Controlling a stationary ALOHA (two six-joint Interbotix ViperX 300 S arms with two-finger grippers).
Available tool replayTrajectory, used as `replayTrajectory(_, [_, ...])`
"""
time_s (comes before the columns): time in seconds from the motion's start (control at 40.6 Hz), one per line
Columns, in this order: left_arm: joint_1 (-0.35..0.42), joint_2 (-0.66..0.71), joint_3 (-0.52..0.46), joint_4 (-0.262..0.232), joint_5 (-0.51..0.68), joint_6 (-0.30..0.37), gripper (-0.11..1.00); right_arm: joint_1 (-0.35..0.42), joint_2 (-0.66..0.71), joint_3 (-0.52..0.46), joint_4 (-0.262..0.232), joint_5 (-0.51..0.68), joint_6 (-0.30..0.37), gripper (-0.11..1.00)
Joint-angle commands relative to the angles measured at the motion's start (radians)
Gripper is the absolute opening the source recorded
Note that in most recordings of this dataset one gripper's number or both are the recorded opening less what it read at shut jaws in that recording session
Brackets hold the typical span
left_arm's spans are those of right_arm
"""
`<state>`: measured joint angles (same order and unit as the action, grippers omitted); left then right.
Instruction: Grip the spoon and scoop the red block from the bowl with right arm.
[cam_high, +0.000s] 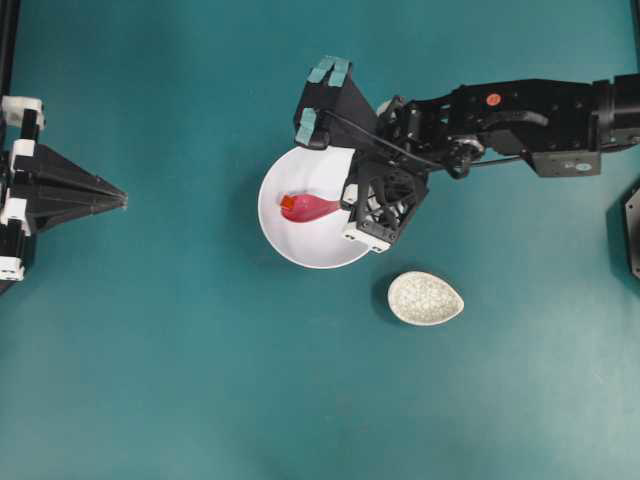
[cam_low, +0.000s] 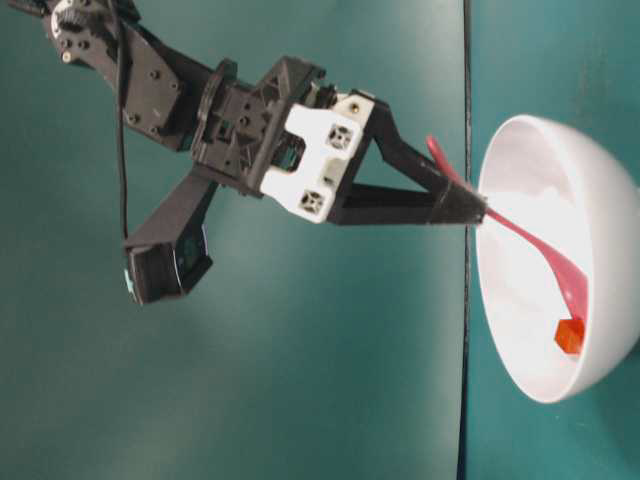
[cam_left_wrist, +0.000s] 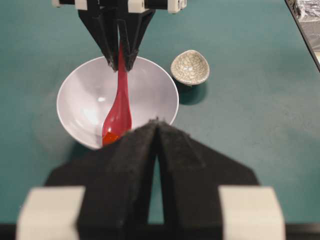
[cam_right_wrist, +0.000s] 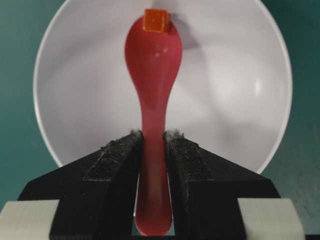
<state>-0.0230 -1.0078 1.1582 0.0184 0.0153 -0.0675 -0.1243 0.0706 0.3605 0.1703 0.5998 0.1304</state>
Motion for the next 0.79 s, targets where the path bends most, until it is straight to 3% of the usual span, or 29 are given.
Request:
replayTrajectory(0.0, [-0.003,0.009,-0.012,0.002,-0.009,0.002,0.0,0.003,-0.046,0.009,0.0,-0.031,0.002,0.23])
replayTrajectory(0.222, [-0.003,0.008,-0.012,0.003,-0.008,0.002,0.0,0.017,-0.1,0.098,-0.002,-0.115,0.002,0.23])
replayTrajectory(0.764, [-0.002,0.014,-0.012,0.003,-0.018,-0.002,0.0,0.032,-0.353,0.459,-0.002,-0.476,-0.002,0.23])
